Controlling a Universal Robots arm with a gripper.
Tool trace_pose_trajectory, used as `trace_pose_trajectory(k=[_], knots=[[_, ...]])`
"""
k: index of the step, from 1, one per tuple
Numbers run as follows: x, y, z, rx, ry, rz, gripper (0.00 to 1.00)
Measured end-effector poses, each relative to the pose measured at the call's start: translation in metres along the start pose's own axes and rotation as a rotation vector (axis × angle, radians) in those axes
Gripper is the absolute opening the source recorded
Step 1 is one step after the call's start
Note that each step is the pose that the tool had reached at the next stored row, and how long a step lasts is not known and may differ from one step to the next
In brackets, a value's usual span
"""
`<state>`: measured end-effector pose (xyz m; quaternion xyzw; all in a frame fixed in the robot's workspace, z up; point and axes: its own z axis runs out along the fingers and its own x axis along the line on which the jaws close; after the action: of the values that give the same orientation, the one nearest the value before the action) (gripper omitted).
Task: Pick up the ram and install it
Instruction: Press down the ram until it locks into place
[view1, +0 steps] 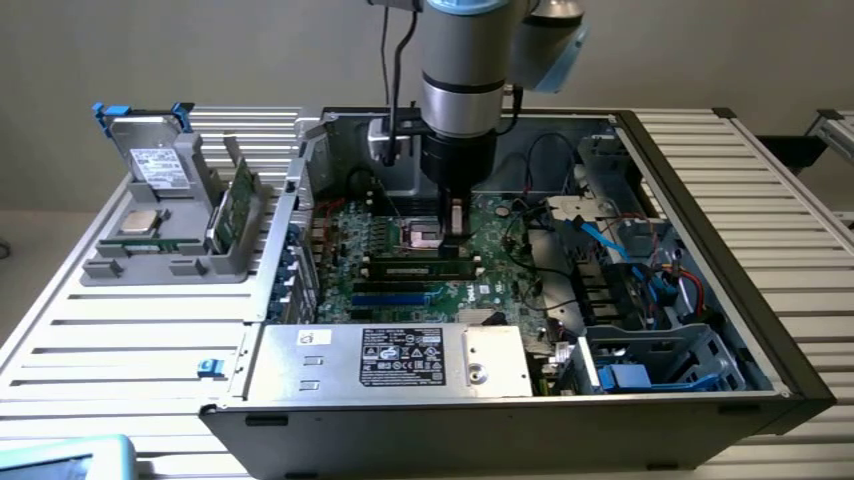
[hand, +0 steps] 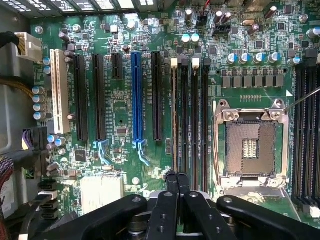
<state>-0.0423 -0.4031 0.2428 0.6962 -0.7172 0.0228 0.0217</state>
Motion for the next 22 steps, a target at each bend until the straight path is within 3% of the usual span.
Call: trace_pose_trajectory(k=[8, 22], knots=[[-0.001, -0.0049, 0.0075, 0.0001, 0.0082, 0.0, 0.11], [-0.004, -0.0083, 0.0122, 0.0003, 0.0083, 0.0, 0.11]])
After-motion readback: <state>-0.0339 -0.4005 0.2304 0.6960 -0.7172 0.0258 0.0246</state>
